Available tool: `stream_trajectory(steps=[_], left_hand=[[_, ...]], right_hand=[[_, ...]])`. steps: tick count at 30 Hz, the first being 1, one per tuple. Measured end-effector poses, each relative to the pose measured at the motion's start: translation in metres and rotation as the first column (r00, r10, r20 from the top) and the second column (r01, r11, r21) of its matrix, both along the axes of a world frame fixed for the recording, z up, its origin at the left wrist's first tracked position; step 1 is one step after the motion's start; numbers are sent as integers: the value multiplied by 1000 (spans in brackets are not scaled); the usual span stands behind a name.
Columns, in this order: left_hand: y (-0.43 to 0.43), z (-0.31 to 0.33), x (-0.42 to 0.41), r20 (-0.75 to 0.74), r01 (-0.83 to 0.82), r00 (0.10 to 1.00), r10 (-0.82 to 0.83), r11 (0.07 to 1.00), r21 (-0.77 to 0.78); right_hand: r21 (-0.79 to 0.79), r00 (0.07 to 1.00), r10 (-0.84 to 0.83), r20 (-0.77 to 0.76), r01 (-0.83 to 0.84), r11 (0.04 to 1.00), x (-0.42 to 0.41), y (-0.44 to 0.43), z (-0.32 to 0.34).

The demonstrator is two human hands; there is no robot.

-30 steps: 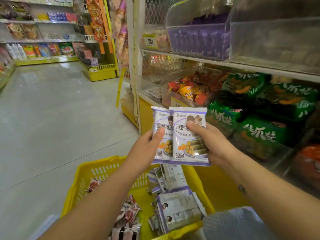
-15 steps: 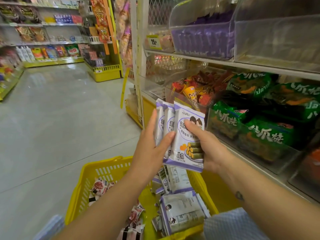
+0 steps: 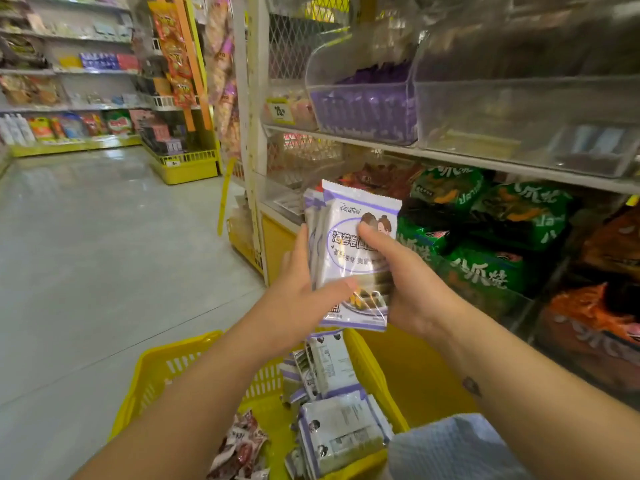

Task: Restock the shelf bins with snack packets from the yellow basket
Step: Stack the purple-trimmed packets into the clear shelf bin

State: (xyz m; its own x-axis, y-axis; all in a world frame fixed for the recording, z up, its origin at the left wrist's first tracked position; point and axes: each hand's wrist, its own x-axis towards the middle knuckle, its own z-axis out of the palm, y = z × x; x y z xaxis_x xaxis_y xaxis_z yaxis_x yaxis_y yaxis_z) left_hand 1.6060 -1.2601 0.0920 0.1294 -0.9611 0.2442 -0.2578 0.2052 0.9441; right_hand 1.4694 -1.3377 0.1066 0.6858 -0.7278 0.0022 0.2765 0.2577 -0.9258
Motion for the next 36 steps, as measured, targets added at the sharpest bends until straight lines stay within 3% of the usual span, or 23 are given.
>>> stream_trajectory(steps=[3,6,8,11,14,16,19,21,25,26,28,31,36], left_hand=[[4,21,-3,-55,156,986,-158,987,-33],[0,50,-12,-39,241,969,-244,968,-75],[-5,75,-21,-48,258,963,-265,959,-121],[-11,115,-38,43,315,949,-313,931,-186],[-19,159,-54,191,343,934,-301,904,-254],[-32,184,-61,267,295,940,-213,900,-321],[-59,216,-69,343,116,938,51,887,-447],[-80,231,-76,341,11,919,197,852,-523],[-123,237,-77,235,-175,911,340,833,-525],[-133,233,-75,213,-190,924,317,865,-464],[-149,222,-73,186,-157,954,236,919,-361],[-164,215,-70,175,-158,957,231,922,-354],[-186,219,-56,175,-129,963,205,920,-370]], right_hand=[[-33,993,95,-71,-98,995,-28,6,33],[-224,941,70,-331,-151,963,-61,8,80],[-296,904,30,-426,-170,940,-81,9,115],[-363,902,30,-431,-204,909,-106,12,160],[-514,919,-87,-385,-136,847,-120,9,196],[-661,922,-217,-321,-54,749,-123,3,216],[-855,870,-474,-135,140,500,-122,-10,241],[-915,789,-614,3,250,317,-120,-23,251],[-936,674,-731,112,319,151,-108,-60,244],[-941,644,-758,101,310,138,-103,-70,237],[-929,621,-783,28,305,208,-94,-88,225],[-894,610,-791,-54,323,311,-82,-111,221],[-910,613,-790,-19,317,267,-72,-131,231]])
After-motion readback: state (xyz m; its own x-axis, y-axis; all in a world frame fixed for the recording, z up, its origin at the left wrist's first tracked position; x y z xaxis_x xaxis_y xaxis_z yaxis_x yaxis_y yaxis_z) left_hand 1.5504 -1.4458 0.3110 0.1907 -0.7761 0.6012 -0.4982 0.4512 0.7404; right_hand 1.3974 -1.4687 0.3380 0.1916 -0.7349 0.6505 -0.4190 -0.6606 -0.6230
